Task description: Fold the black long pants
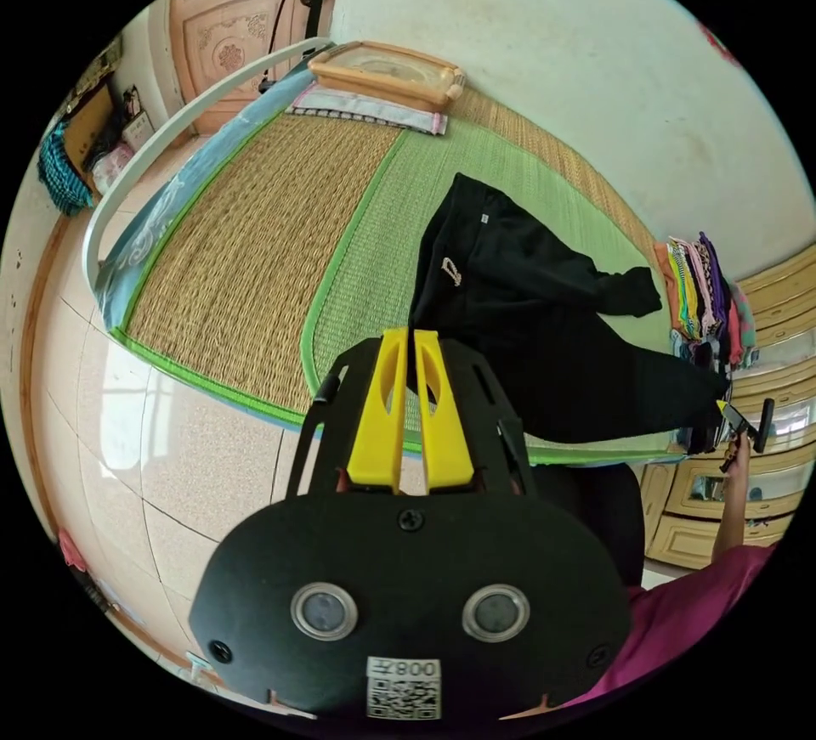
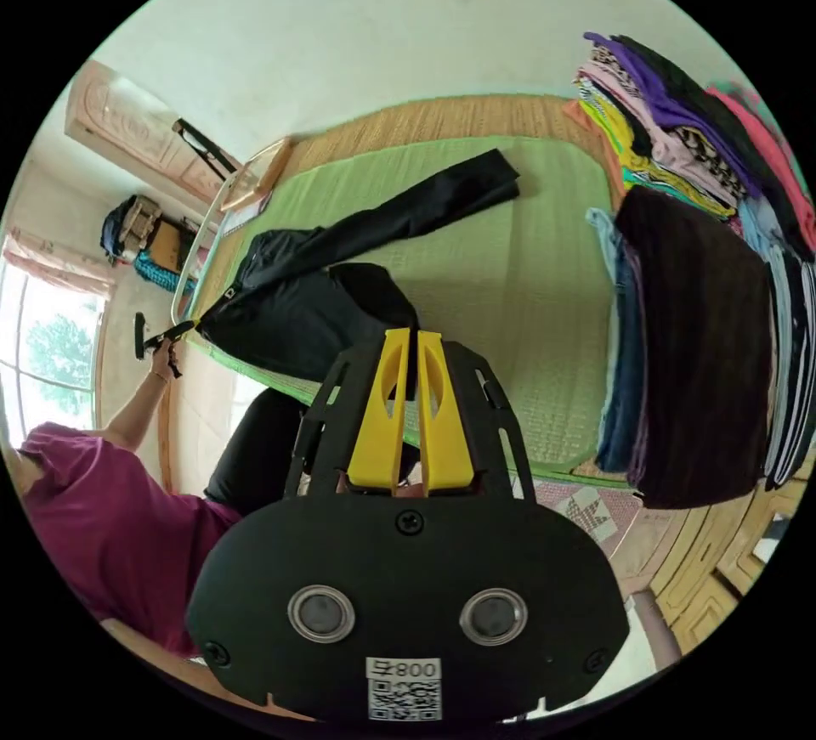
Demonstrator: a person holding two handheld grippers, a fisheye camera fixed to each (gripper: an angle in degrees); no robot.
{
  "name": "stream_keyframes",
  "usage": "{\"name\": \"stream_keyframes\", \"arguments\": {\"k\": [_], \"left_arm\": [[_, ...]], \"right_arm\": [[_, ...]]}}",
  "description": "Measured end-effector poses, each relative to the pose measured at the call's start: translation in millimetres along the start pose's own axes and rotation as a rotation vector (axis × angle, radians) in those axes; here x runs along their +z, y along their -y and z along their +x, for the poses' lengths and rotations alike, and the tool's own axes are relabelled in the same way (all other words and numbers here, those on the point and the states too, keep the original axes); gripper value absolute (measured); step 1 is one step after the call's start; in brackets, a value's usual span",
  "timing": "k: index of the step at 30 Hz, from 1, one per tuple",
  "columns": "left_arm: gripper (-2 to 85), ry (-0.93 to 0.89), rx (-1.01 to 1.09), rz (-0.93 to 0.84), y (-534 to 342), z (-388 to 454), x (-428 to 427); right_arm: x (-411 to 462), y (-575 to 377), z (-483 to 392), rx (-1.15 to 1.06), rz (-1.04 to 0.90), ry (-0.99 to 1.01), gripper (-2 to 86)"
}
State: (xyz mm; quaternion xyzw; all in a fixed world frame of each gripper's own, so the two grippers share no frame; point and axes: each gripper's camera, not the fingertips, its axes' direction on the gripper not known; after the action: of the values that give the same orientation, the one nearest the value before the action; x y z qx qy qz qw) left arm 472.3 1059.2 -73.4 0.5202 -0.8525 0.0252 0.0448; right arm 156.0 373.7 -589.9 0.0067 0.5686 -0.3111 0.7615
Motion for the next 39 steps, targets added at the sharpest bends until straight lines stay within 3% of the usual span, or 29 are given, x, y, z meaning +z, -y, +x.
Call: {"name": "stream_keyframes", "arguments": {"k": [9, 16, 24, 32, 39], "left_arm": [[3.5, 0.024, -0.034, -0.040, 7.7, -2.0, 20.4], [6.0, -0.163, 0.069, 0.002, 41.6, 54.1, 48.1], [7.4, -0.295, 0.335, -0.043, 147.4, 199.6, 119.7], [8.6, -0.239, 0.512, -0.128, 254.5, 316.6, 206.3], [8.8, -0.225, 0.625, -0.178, 291.2, 378.1, 258.9]], "right_arm": [[93.7, -63.4, 170.1, 0.347, -0.134, -0.045, 0.1], [162.1, -96.7, 181.6, 0.299, -0.059, 0.072, 0.4], [250.0, -27.9, 183.0, 0.207, 0.019, 0.105, 4.2], [303.4, 64.5, 214.2, 0.184, 0.129, 0.070, 6.9], [364.9, 117.6, 275.7, 0.269, 0.127, -0.019, 7.8]]}}
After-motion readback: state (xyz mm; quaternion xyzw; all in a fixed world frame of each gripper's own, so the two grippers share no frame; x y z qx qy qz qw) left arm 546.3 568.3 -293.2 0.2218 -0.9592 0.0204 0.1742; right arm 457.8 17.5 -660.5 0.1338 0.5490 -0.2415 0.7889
